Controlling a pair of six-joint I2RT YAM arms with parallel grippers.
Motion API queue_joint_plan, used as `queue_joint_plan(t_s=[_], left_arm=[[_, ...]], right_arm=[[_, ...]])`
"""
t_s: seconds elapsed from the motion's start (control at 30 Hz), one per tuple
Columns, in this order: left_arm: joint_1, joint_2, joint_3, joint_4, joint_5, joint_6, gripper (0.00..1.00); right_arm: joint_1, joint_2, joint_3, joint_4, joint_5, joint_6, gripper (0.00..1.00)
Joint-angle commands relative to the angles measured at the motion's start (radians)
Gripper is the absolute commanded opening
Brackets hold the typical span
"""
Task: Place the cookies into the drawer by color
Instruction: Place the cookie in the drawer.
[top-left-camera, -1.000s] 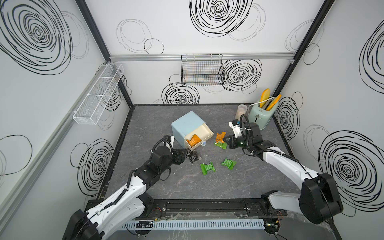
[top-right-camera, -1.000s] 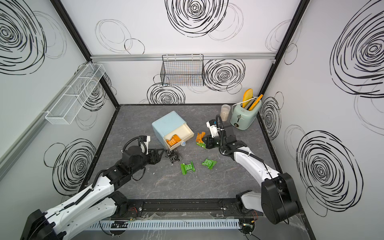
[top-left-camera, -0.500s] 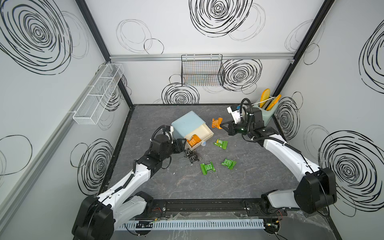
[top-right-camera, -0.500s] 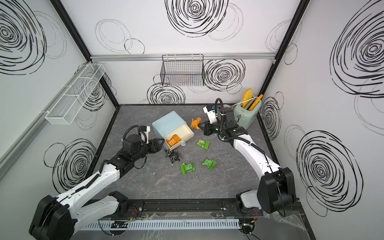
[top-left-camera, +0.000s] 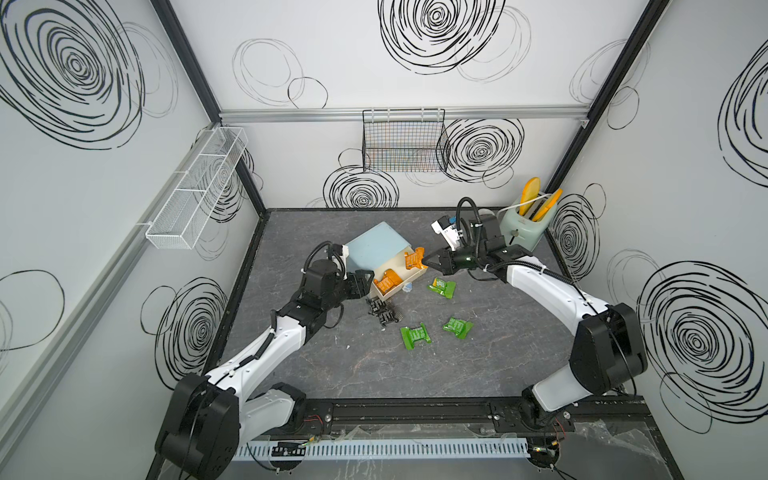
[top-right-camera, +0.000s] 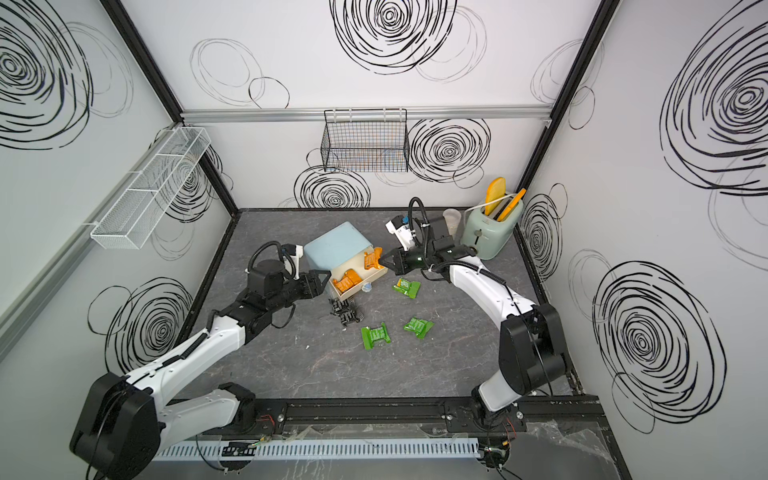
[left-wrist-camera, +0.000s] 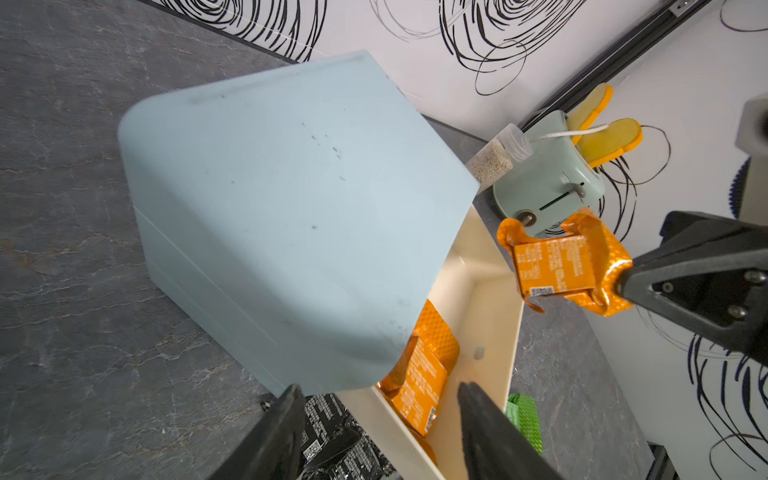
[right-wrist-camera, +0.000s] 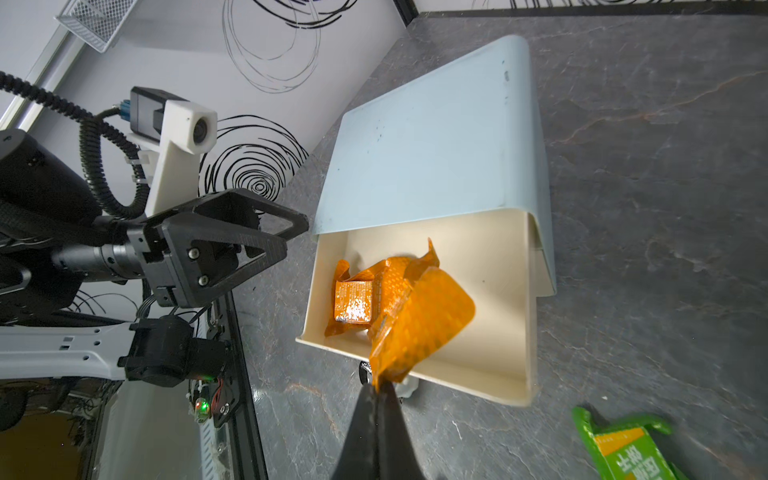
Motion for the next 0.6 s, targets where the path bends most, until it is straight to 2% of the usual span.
queue_joint_plan(t_s=[0.0,0.57], left_arm=[[0.019,0.013,0.033,0.054,0.016,0.021,0.63],[0.050,0.062,0.048,0.076,0.052,0.016,0.62]], right_arm=[[0.016,0.031,0.047,-0.036,-0.044,-0.042,0.00],[0.056,0.200,0.156,-0.082,-0.068,-0.050,0.00]])
